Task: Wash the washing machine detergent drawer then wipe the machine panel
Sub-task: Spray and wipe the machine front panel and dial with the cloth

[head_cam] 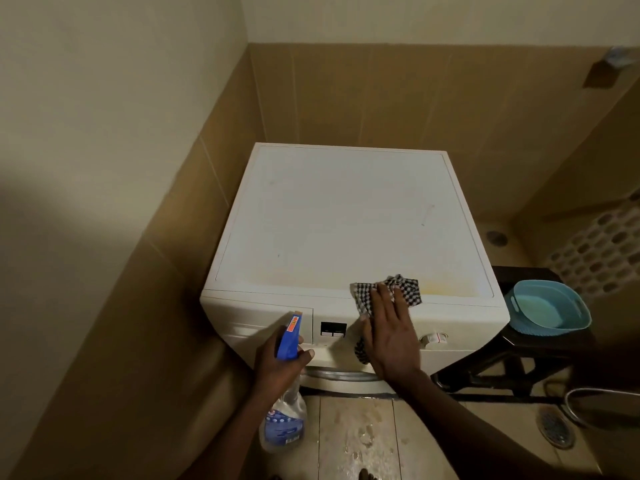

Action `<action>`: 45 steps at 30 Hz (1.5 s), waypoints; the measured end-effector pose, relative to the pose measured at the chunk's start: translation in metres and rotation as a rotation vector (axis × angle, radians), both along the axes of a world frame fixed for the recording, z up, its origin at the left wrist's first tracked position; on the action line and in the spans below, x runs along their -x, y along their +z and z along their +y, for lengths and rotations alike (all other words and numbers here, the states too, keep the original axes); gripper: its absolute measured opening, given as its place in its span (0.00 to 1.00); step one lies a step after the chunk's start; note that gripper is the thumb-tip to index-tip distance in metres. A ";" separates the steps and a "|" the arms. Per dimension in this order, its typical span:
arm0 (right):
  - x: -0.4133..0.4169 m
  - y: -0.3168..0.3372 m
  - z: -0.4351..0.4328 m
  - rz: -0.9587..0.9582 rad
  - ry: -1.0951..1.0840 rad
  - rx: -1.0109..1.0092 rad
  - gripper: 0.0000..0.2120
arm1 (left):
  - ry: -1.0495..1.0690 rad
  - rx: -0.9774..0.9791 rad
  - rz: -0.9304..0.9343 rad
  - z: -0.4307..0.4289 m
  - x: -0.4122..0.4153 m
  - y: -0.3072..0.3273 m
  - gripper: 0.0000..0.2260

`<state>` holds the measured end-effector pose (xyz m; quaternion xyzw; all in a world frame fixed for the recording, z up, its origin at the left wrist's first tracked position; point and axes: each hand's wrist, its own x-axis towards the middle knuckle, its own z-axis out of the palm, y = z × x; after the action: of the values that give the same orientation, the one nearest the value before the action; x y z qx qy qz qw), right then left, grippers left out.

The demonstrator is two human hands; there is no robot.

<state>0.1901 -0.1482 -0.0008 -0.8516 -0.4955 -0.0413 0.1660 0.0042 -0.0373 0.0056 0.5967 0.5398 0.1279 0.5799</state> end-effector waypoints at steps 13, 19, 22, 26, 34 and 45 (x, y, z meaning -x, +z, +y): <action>0.012 0.002 0.034 0.045 0.292 0.087 0.27 | -0.102 -0.009 0.023 -0.005 -0.017 0.003 0.13; -0.035 0.000 -0.025 0.131 0.138 0.060 0.33 | -0.160 -0.004 0.003 -0.011 -0.019 -0.002 0.12; -0.035 0.004 -0.031 0.133 0.086 0.046 0.33 | -0.143 0.010 0.002 -0.010 -0.020 -0.005 0.11; -0.008 0.004 -0.004 0.115 0.110 0.030 0.34 | -0.119 0.015 -0.010 -0.012 -0.024 -0.003 0.14; 0.021 0.006 0.037 0.082 0.298 0.017 0.28 | -0.115 -0.026 -0.013 -0.020 -0.032 -0.002 0.18; -0.045 -0.005 -0.040 0.162 0.130 0.026 0.31 | -0.068 0.014 -0.063 -0.026 -0.040 -0.008 0.14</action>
<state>0.2351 -0.1884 -0.0056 -0.8202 -0.5353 0.0450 0.1966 0.0439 -0.0635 -0.0027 0.6063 0.5017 0.1230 0.6047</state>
